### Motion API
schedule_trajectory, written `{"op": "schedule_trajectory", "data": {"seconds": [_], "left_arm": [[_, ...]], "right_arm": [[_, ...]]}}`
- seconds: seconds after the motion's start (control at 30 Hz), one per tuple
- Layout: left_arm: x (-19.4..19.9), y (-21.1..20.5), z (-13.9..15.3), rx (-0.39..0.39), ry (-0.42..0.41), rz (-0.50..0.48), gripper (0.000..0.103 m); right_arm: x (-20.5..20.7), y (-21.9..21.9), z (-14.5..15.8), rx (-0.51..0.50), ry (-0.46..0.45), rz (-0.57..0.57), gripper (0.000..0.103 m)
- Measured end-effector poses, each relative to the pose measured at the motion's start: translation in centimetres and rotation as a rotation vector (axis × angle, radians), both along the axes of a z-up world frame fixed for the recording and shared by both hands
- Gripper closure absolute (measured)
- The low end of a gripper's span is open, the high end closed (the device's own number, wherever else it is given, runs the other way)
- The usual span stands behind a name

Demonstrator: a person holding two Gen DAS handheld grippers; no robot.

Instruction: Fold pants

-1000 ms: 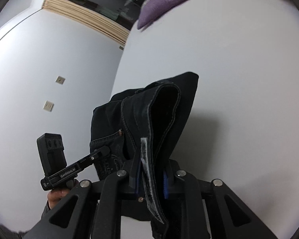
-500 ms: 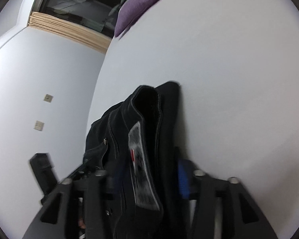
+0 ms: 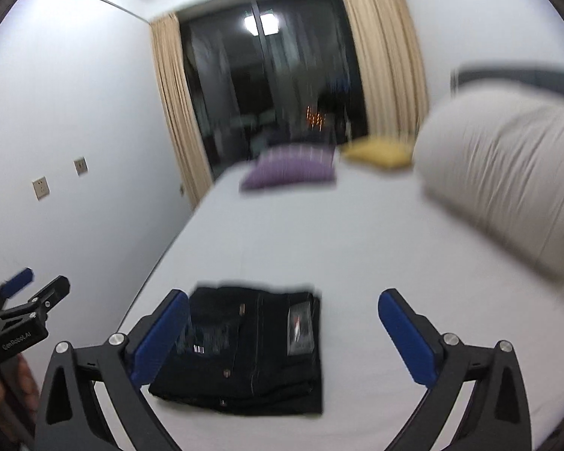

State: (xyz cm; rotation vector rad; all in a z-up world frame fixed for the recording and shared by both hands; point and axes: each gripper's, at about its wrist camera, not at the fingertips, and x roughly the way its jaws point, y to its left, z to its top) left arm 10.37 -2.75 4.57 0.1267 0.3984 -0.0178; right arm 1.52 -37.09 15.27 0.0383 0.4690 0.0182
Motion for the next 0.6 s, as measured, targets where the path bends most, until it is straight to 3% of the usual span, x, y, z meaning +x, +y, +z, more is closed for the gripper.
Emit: {"op": "schedule_trajectory", "data": {"seconds": [0.07,0.17,0.23,0.3,0.4,0.6], "left_arm": [[-1.9,0.7,1.9,-0.018,-0.004,0.004,0.0],[-3.5,2.6,3.5,-0.101,0.08,0.019,0.0],[-4.4,2.7,3.7,-0.096,0.109,0.045,0.0],[-5.3,3.0,3.3,-0.089,0.149,0.057,0.0],[-6.4,3.9,2.7,-0.139,0.211,0.027,0.0],[-6.5,2.9,0.5,-0.128,0.278,0.018,0.0]], "right_arm": [[-1.6,0.0,2.3,-0.045,-0.065,-0.014,0.0],[-3.8,1.0,5.3,-0.073,-0.123,-0.057,0.0],[-5.3,1.3,6.3,-0.071,-0.137,-0.069,0.0],[-6.1,1.7,6.8,-0.059,-0.105,-0.076,0.0],[-6.4,2.2,7.0,-0.035,-0.027,-0.049,0.0],[-6.5,3.7,4.8,-0.051,0.1,-0.05,0.0]]}}
